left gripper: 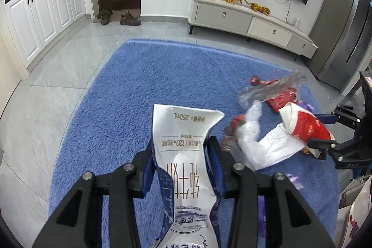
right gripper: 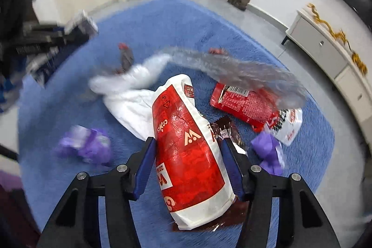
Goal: Collect trash
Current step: 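Carry the carton and bag over the white bin and open both grippers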
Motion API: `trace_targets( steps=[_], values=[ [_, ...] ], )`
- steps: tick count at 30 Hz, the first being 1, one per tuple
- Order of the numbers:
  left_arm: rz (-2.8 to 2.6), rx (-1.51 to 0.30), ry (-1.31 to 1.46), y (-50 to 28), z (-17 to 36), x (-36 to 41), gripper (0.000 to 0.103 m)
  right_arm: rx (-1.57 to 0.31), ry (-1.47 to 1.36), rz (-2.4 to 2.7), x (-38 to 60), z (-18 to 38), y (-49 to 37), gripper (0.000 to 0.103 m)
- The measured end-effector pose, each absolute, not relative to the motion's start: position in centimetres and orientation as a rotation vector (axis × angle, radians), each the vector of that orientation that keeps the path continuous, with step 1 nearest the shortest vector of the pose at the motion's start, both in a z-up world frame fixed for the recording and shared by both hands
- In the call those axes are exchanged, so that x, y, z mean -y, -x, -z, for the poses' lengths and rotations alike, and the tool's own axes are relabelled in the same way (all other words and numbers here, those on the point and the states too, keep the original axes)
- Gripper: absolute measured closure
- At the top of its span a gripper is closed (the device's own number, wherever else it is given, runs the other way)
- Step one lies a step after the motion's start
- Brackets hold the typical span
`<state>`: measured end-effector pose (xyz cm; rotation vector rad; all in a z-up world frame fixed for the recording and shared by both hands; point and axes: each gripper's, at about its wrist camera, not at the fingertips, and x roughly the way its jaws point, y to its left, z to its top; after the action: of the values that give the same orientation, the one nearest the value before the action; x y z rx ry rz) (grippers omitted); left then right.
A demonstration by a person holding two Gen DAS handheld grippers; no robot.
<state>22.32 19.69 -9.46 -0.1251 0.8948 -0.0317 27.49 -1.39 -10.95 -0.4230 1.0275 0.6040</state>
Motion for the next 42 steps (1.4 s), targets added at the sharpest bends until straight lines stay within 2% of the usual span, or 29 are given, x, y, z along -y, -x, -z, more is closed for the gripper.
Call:
trace_targets(
  steps=[10, 15, 20, 31, 38, 40, 42],
  values=[
    [0.102, -0.821, 0.109, -20.0, 4.3, -15.5, 0.063, -0.904, -0.108, -0.699, 6.7, 5.4, -23.3, 0.046],
    [0.195, -0.81, 0.091, -20.3, 2.5, -10.2, 0.063, -0.839, -0.194, -0.669, 10.7, 3.4, -21.8, 0.045],
    [0.346, -0.834, 0.062, -22.0, 2.5, -1.0, 0.063, -0.835, -0.202, -0.499, 18.0, 3.2, -19.7, 0.044],
    [0.661, -0.986, 0.035, -25.7, 8.2, 22.9, 0.063, -1.065, -0.268, 0.022, 37.7, 12.2, -15.0, 0.042],
    [0.74, -1.07, 0.016, -27.7, 13.1, 33.3, 0.062, -1.16, -0.336, 0.122, 43.4, 18.6, -15.6, 0.039],
    [0.749, -1.09, 0.007, -28.1, 14.1, 34.8, 0.052, -1.177, -0.347, 0.141, 44.2, 20.0, -15.9, 0.038],
    [0.753, -1.084, 0.0, -28.1, 14.5, 35.7, 0.05, -1.184, -0.354, 0.157, 44.7, 20.9, -16.0, 0.037]
  ],
)
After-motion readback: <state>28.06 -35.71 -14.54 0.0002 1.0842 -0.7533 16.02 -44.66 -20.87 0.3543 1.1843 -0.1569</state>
